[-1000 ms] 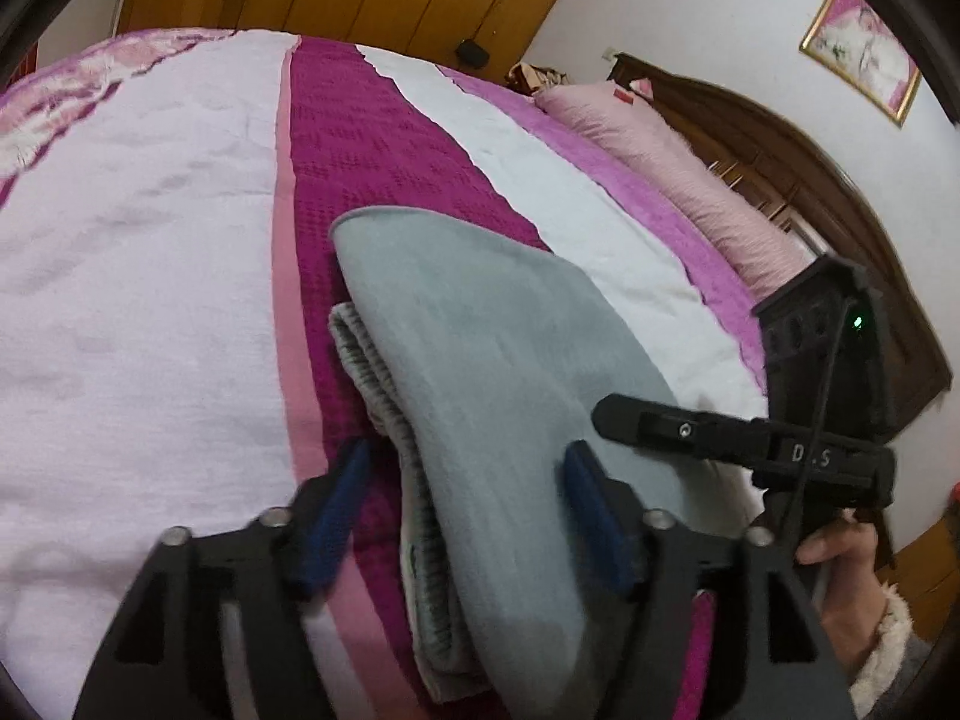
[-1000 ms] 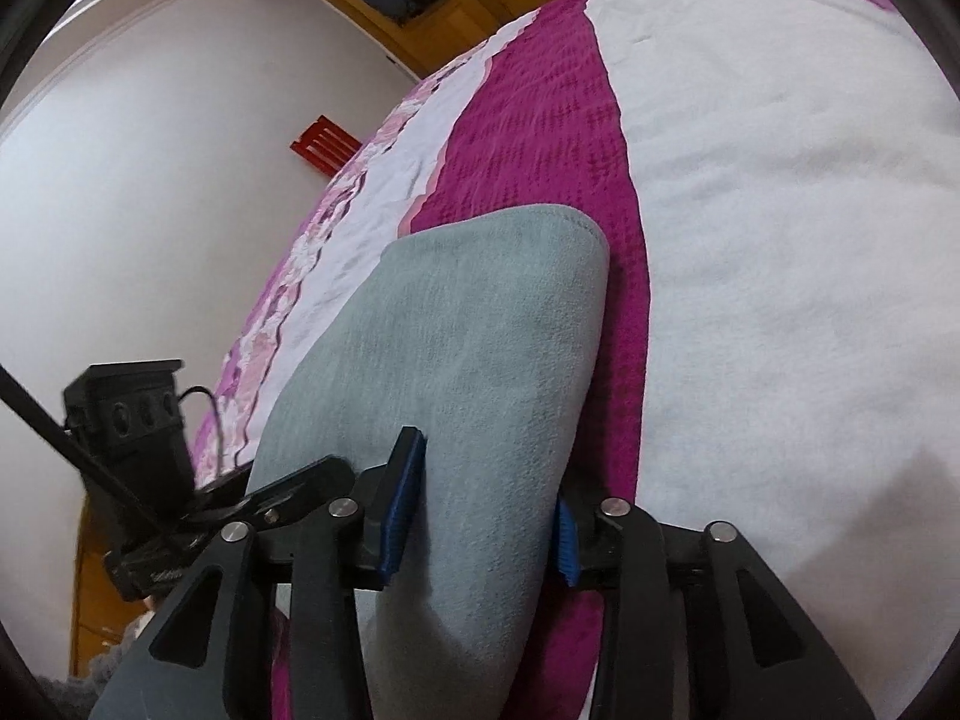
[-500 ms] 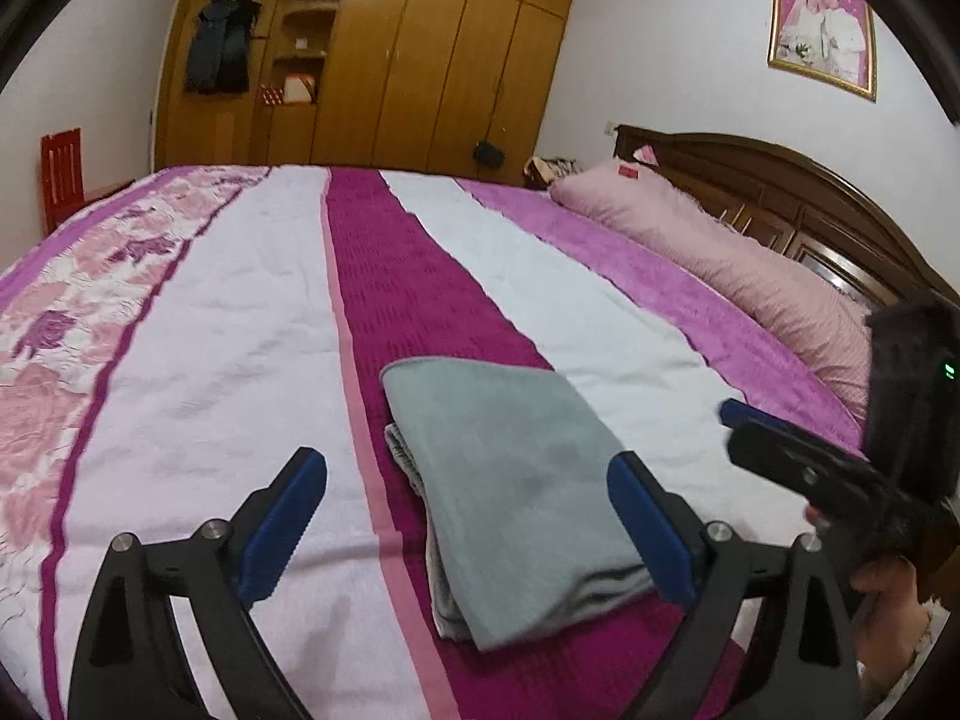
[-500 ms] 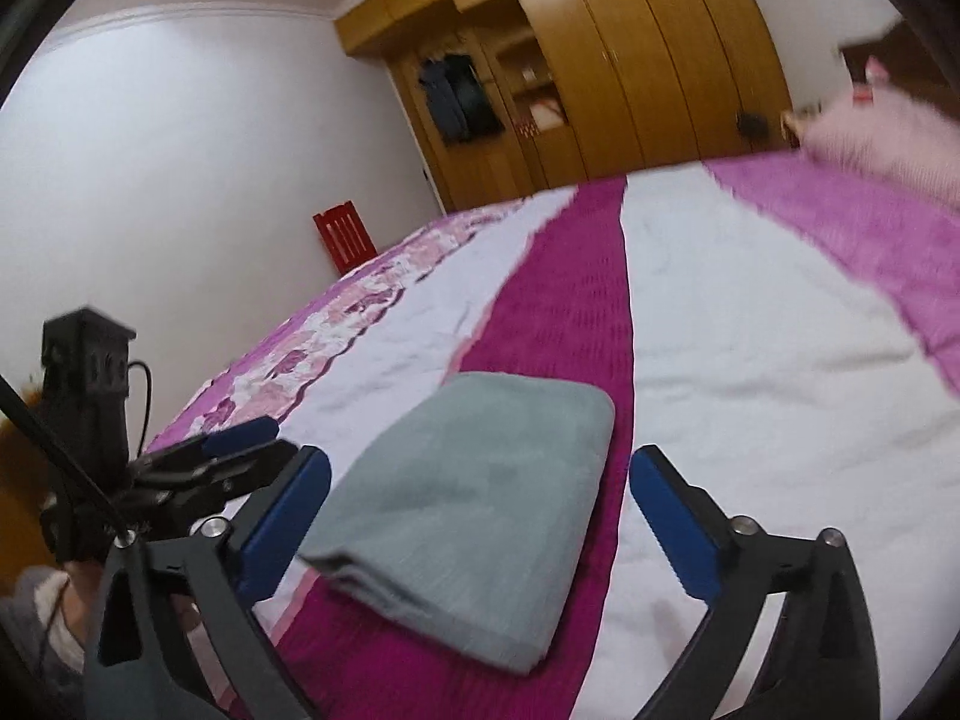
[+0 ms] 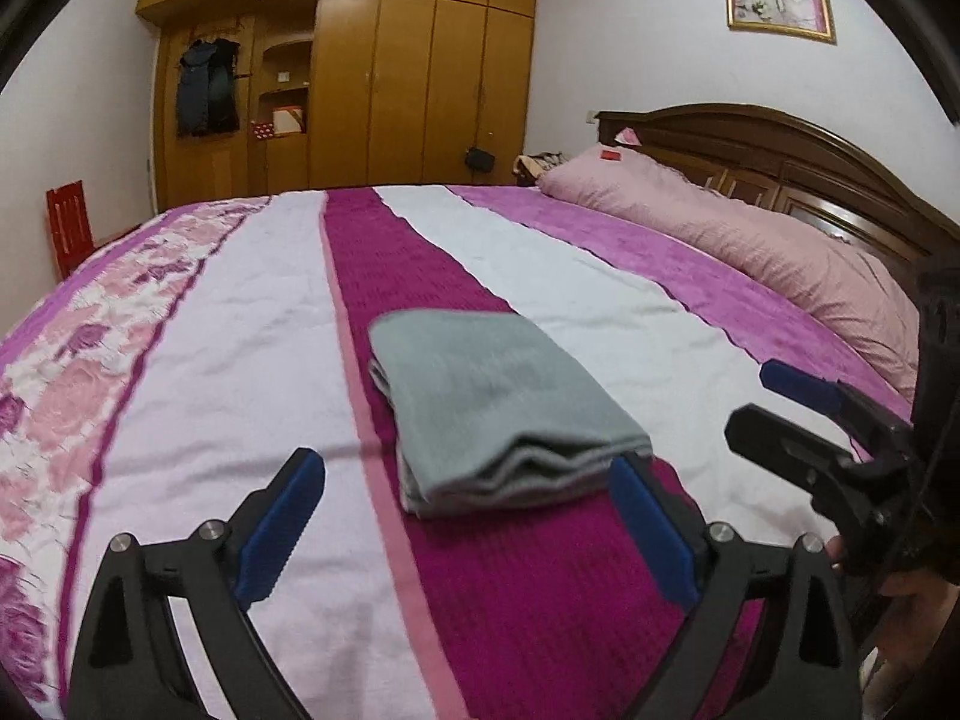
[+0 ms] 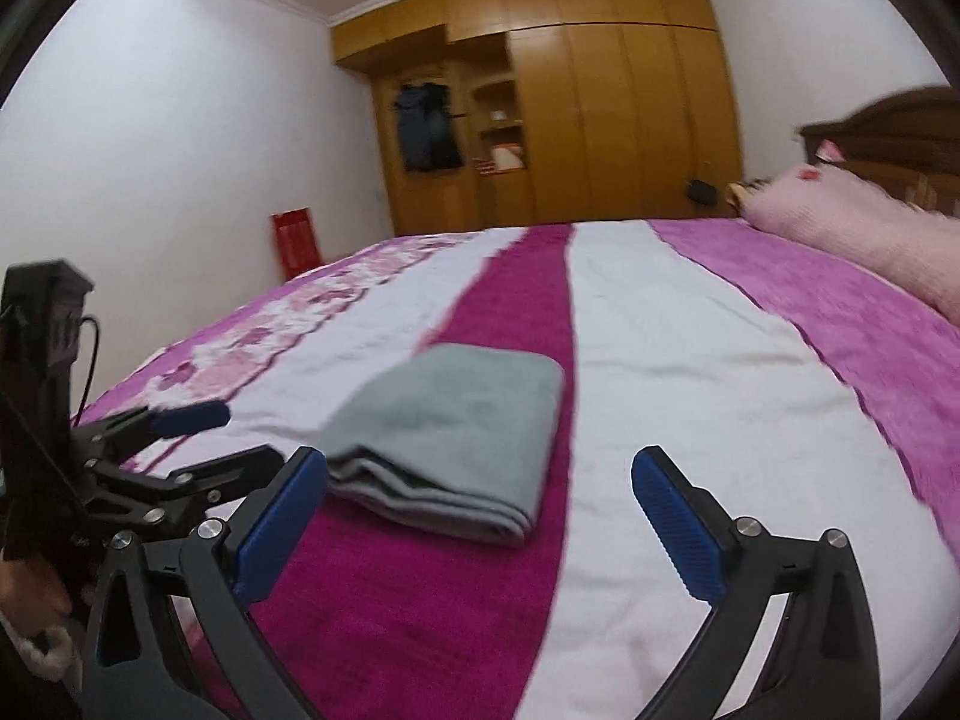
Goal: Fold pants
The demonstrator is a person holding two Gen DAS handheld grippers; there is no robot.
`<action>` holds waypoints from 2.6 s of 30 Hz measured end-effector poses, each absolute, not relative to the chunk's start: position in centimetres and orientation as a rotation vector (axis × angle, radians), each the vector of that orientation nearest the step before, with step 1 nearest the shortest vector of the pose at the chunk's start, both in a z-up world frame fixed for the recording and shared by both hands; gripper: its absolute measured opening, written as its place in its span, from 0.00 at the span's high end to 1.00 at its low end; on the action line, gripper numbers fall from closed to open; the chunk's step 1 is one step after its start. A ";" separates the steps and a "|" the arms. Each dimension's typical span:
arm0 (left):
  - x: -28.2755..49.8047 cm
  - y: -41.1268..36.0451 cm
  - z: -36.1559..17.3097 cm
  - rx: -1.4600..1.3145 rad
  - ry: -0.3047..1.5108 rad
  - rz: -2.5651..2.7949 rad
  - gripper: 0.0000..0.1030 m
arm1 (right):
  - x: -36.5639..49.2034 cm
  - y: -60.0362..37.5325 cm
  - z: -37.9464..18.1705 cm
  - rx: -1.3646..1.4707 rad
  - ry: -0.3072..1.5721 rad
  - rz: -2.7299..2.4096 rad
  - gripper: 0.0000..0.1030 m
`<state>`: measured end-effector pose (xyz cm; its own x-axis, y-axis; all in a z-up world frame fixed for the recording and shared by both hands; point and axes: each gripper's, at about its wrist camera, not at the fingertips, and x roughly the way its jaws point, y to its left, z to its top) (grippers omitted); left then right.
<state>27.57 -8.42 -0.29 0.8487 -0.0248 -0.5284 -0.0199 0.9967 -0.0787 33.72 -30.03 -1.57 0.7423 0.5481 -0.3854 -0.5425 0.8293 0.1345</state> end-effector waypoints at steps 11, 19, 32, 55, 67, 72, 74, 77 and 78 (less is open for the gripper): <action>29.2 -9.0 -4.7 -0.076 0.601 -0.021 0.05 | 35.2 -28.3 -4.7 -0.044 0.516 0.607 0.02; 29.2 -8.7 -4.8 -0.094 0.601 -0.023 0.05 | 35.0 -28.3 -4.8 -0.054 0.522 0.609 0.02; 29.2 -8.6 -4.9 -0.097 0.602 -0.022 0.05 | 35.2 -28.3 -4.8 -0.051 0.534 0.615 0.02; 29.2 -8.7 -4.9 -0.097 0.604 -0.021 0.06 | 35.0 -28.1 -4.9 -0.044 0.547 0.619 0.02; 29.2 -8.7 -4.8 -0.097 0.604 -0.021 0.07 | 35.0 -28.2 -4.8 -0.045 0.547 0.618 0.02; 29.2 -8.7 -4.8 -0.095 0.604 -0.022 0.08 | 35.1 -28.2 -4.9 -0.046 0.548 0.616 0.02; 29.2 -8.7 -4.9 -0.092 0.604 -0.023 0.09 | 35.1 -28.2 -4.9 -0.046 0.549 0.615 0.02; 29.2 -8.7 -5.0 -0.092 0.604 -0.023 0.09 | 35.1 -28.2 -5.0 -0.046 0.549 0.615 0.02; 29.2 -8.7 -5.0 -0.092 0.605 -0.023 0.09 | 35.1 -28.2 -4.9 -0.046 0.549 0.616 0.02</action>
<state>29.16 -8.70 -4.96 0.8226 -0.0486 -0.5665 -0.0052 0.9957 -0.0930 35.05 -28.16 -4.94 0.6788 0.5361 -0.5019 -0.5598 0.8201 0.1188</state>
